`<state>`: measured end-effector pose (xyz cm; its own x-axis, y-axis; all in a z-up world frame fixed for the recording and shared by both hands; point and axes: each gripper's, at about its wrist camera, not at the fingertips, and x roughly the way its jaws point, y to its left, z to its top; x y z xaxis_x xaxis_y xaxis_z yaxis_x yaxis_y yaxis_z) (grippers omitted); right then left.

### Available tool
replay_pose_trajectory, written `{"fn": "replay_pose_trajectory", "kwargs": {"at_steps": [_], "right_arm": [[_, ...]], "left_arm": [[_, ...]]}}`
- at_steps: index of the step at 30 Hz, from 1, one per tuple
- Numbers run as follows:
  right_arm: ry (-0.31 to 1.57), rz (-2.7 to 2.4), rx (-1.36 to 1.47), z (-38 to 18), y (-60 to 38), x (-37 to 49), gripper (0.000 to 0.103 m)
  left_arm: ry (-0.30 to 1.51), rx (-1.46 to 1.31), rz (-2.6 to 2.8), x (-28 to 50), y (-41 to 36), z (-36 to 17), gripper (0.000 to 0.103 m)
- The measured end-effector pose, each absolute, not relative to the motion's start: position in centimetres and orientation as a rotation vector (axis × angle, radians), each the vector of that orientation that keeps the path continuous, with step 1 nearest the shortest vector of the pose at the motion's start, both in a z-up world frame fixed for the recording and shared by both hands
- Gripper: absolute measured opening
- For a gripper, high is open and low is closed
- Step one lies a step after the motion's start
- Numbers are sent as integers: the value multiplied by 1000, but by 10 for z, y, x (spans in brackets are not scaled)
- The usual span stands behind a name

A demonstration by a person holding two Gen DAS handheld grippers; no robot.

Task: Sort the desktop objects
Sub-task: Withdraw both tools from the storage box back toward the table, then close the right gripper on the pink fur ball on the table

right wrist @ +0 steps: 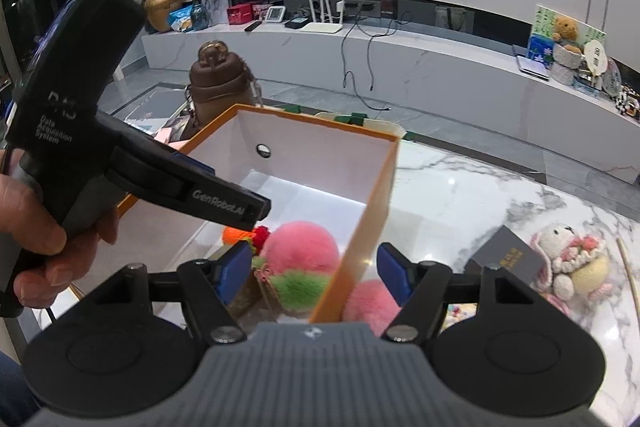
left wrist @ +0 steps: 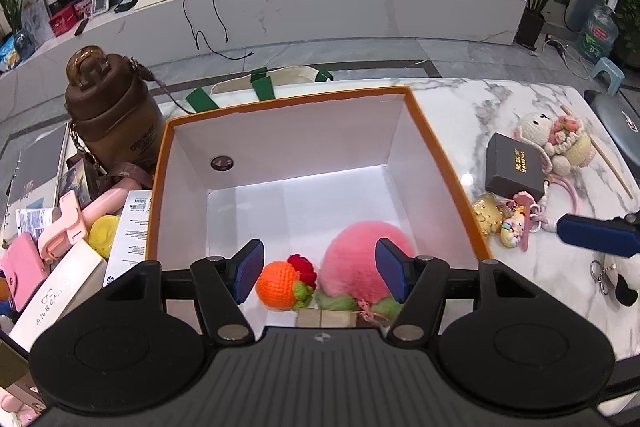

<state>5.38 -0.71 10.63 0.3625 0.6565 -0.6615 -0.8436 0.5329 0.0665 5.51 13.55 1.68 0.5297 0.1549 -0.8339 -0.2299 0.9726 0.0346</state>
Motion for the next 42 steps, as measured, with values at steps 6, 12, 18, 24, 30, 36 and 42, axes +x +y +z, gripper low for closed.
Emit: {"fn": "replay_pose_trajectory", "kwargs": {"at_steps": [6, 12, 18, 24, 30, 36, 42], "right_arm": [[693, 950, -289, 110, -41, 58, 71], [709, 896, -276, 109, -73, 69, 71], [741, 851, -278, 100, -99, 80, 71], [771, 860, -270, 69, -100, 85, 71], [725, 932, -319, 34, -62, 83, 70], [712, 941, -351, 14, -24, 91, 60], [802, 909, -318, -10, -9, 118, 60]], "left_arm": [[980, -57, 226, 54, 119, 19, 73], [941, -49, 164, 56, 92, 27, 73], [922, -7, 85, 70, 54, 25, 73], [921, -14, 79, 83, 41, 23, 73], [926, -92, 123, 91, 61, 20, 73], [936, -129, 115, 98, 72, 15, 72], [929, -144, 74, 97, 70, 18, 72]]}}
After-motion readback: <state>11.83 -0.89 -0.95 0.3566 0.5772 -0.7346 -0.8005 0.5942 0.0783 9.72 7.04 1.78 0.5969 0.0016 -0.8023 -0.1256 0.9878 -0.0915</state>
